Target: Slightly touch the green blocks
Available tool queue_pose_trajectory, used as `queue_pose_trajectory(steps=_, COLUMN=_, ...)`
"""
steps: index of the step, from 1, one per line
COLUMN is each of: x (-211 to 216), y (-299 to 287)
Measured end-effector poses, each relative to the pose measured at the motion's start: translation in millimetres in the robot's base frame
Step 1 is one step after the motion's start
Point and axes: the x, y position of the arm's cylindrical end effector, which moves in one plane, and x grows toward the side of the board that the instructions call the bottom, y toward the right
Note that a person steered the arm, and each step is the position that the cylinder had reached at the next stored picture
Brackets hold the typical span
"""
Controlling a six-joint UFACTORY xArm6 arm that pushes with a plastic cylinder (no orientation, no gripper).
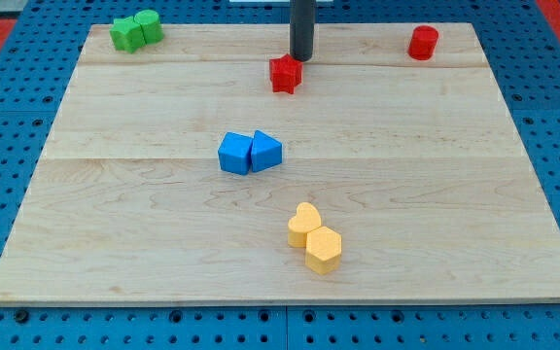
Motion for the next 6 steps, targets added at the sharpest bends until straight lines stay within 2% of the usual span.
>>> queue_pose_trajectory(steps=1, x=-19.3, y=-11.8)
queue_pose_trajectory(steps=3, x=-33.1, y=-94.1)
queue_pose_trajectory(steps=5, x=10.1, y=-170.6)
queue_pose_trajectory(steps=6, x=19.6, y=-234.6)
